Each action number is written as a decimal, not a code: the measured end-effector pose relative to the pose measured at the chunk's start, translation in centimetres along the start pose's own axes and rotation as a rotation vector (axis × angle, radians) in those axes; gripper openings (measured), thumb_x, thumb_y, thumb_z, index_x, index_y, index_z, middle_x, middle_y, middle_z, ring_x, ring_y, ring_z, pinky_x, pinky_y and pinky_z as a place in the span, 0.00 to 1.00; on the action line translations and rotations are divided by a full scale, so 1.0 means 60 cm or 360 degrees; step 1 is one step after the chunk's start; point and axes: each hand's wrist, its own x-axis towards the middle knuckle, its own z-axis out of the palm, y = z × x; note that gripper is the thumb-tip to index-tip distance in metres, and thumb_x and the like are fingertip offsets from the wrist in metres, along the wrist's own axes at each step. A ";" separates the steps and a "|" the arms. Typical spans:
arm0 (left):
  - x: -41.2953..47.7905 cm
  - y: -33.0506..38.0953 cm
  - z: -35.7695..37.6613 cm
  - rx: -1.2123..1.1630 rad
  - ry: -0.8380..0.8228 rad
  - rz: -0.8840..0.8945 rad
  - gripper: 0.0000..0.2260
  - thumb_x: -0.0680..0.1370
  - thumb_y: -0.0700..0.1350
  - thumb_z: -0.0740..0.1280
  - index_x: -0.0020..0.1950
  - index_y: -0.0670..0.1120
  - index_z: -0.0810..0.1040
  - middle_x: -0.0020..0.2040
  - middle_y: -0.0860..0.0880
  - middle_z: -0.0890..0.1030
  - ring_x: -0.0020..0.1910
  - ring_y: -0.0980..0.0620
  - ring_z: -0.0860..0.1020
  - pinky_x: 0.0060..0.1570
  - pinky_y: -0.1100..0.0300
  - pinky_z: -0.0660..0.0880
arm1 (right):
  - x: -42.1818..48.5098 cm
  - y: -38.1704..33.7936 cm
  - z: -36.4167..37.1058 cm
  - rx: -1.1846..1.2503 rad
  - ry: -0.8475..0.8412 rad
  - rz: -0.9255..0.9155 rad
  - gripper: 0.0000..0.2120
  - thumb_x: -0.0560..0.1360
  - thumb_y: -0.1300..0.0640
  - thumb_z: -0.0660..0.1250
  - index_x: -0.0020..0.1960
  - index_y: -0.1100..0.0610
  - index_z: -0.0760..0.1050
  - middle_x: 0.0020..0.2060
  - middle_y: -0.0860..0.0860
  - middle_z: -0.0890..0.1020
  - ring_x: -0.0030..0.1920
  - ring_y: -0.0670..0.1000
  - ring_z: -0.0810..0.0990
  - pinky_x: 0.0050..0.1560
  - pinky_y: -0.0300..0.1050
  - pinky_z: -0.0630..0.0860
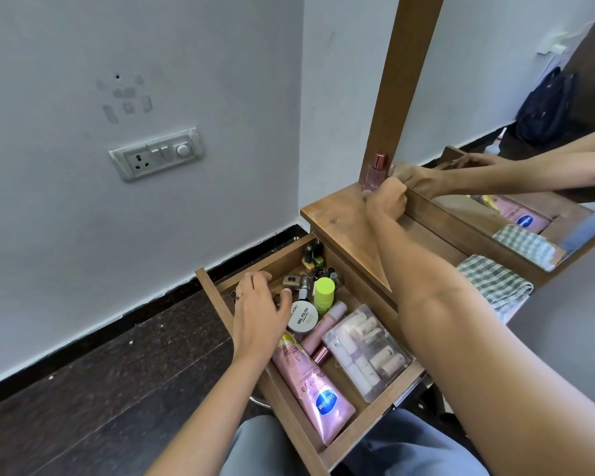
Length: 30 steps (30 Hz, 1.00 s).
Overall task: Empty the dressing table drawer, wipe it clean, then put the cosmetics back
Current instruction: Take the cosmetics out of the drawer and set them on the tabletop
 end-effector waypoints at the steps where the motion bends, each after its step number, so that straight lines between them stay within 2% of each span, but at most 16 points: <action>1: 0.000 0.000 0.000 0.0000 0.0000 -0.0005 0.15 0.78 0.51 0.65 0.61 0.45 0.72 0.57 0.48 0.74 0.56 0.55 0.72 0.47 0.65 0.67 | 0.000 -0.001 0.000 -0.0015 0.0002 -0.0004 0.13 0.73 0.59 0.72 0.55 0.63 0.78 0.53 0.59 0.82 0.55 0.59 0.81 0.50 0.51 0.79; 8: 0.002 0.000 0.000 -0.0004 -0.0013 -0.0023 0.15 0.78 0.51 0.65 0.61 0.44 0.72 0.58 0.48 0.74 0.57 0.54 0.71 0.48 0.64 0.68 | -0.020 -0.001 -0.017 0.0082 -0.0062 0.0053 0.12 0.72 0.60 0.72 0.54 0.63 0.78 0.52 0.59 0.82 0.53 0.58 0.82 0.48 0.49 0.80; 9: 0.002 0.000 0.000 -0.0007 -0.0014 -0.0029 0.16 0.78 0.50 0.65 0.62 0.44 0.72 0.58 0.47 0.74 0.58 0.54 0.71 0.48 0.64 0.68 | -0.034 0.001 -0.023 0.0132 -0.0039 -0.0010 0.10 0.72 0.60 0.72 0.52 0.63 0.79 0.50 0.58 0.82 0.51 0.57 0.82 0.46 0.48 0.80; 11: 0.002 0.001 -0.001 -0.0015 -0.0021 -0.0033 0.16 0.78 0.50 0.65 0.62 0.44 0.72 0.59 0.47 0.74 0.58 0.53 0.72 0.47 0.63 0.69 | -0.079 0.009 -0.040 0.0323 -0.0055 -0.0316 0.04 0.72 0.63 0.70 0.47 0.61 0.80 0.43 0.54 0.83 0.45 0.51 0.82 0.43 0.43 0.79; 12: 0.003 0.001 -0.001 -0.0017 -0.0026 -0.0033 0.16 0.78 0.50 0.65 0.62 0.44 0.72 0.59 0.46 0.74 0.58 0.52 0.72 0.46 0.63 0.68 | -0.109 0.015 -0.050 0.0421 -0.0146 -0.0511 0.03 0.72 0.63 0.70 0.45 0.59 0.80 0.40 0.51 0.82 0.42 0.47 0.81 0.43 0.40 0.79; 14: 0.003 0.000 0.000 -0.0017 -0.0032 -0.0035 0.16 0.78 0.50 0.65 0.62 0.43 0.72 0.59 0.46 0.74 0.59 0.51 0.71 0.46 0.63 0.68 | -0.169 0.029 -0.068 0.0424 -0.0571 -0.0788 0.05 0.71 0.59 0.72 0.46 0.56 0.80 0.40 0.48 0.81 0.40 0.44 0.78 0.44 0.40 0.77; 16: 0.003 -0.001 0.000 -0.0020 -0.0037 -0.0038 0.16 0.78 0.50 0.65 0.62 0.43 0.71 0.59 0.46 0.74 0.60 0.50 0.71 0.47 0.62 0.69 | -0.212 0.043 -0.070 0.0019 -0.1043 -0.0961 0.18 0.68 0.55 0.76 0.57 0.56 0.78 0.48 0.51 0.80 0.48 0.48 0.76 0.48 0.42 0.72; 18: 0.002 -0.002 -0.001 -0.0018 -0.0040 -0.0043 0.16 0.78 0.50 0.65 0.62 0.43 0.72 0.59 0.45 0.74 0.60 0.49 0.71 0.48 0.60 0.72 | -0.234 0.055 -0.059 -0.0593 -0.1182 -0.1208 0.30 0.67 0.55 0.76 0.66 0.56 0.72 0.56 0.54 0.76 0.58 0.54 0.72 0.54 0.44 0.70; 20: 0.000 -0.001 -0.001 -0.0022 -0.0037 -0.0052 0.16 0.78 0.50 0.66 0.62 0.44 0.72 0.59 0.45 0.75 0.60 0.49 0.72 0.47 0.59 0.74 | -0.247 0.063 -0.046 -0.1028 -0.1077 -0.1465 0.30 0.69 0.57 0.73 0.69 0.56 0.69 0.60 0.54 0.75 0.61 0.57 0.68 0.59 0.48 0.69; 23: -0.001 0.001 -0.002 -0.0039 -0.0044 -0.0062 0.16 0.78 0.49 0.66 0.62 0.44 0.72 0.59 0.45 0.74 0.59 0.50 0.72 0.43 0.62 0.71 | -0.252 0.069 -0.034 -0.1253 -0.0938 -0.1694 0.21 0.72 0.63 0.68 0.64 0.56 0.72 0.59 0.54 0.77 0.61 0.56 0.69 0.57 0.47 0.68; 27: -0.002 0.001 -0.004 -0.0032 -0.0040 -0.0051 0.16 0.78 0.49 0.66 0.62 0.43 0.72 0.59 0.45 0.75 0.59 0.49 0.72 0.46 0.60 0.73 | -0.239 0.071 -0.035 -0.1101 -0.1025 -0.1679 0.19 0.70 0.61 0.69 0.61 0.57 0.74 0.56 0.55 0.78 0.58 0.55 0.71 0.56 0.46 0.71; 30: -0.001 0.001 -0.004 -0.0050 -0.0022 -0.0037 0.15 0.78 0.48 0.65 0.62 0.43 0.72 0.58 0.45 0.75 0.60 0.48 0.72 0.49 0.57 0.74 | -0.220 0.057 -0.064 -0.0589 -0.1132 -0.1425 0.18 0.67 0.60 0.71 0.56 0.58 0.76 0.51 0.55 0.76 0.52 0.52 0.73 0.47 0.39 0.68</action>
